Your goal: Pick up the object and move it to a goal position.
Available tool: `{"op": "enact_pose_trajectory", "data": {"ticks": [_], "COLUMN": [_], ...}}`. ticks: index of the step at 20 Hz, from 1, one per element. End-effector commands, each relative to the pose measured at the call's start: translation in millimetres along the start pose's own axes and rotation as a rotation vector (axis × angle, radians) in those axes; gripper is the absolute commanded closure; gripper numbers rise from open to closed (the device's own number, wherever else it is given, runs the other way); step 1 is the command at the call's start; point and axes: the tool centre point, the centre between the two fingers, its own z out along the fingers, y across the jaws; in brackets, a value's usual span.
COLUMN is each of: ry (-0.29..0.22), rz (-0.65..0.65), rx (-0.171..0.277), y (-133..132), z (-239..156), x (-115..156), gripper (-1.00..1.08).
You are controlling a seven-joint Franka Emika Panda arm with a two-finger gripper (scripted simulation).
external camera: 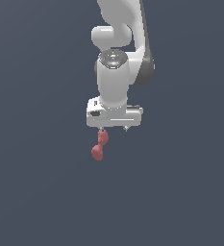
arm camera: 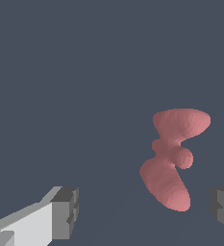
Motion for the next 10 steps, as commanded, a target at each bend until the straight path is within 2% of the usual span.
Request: {"op": "enact_pose_trajectory", "data": {"ticks": [1,6,10], "ry": [-0.003,-0.009,-0.011], "rz": [0.050,0.170,0.227], "rx": [-0.003,-0.013,-0.019], "y": [13,44,59], "z": [8,27,36], "x": [2,4,5], "gripper": [-0.92,-0.92,-0.92]}}
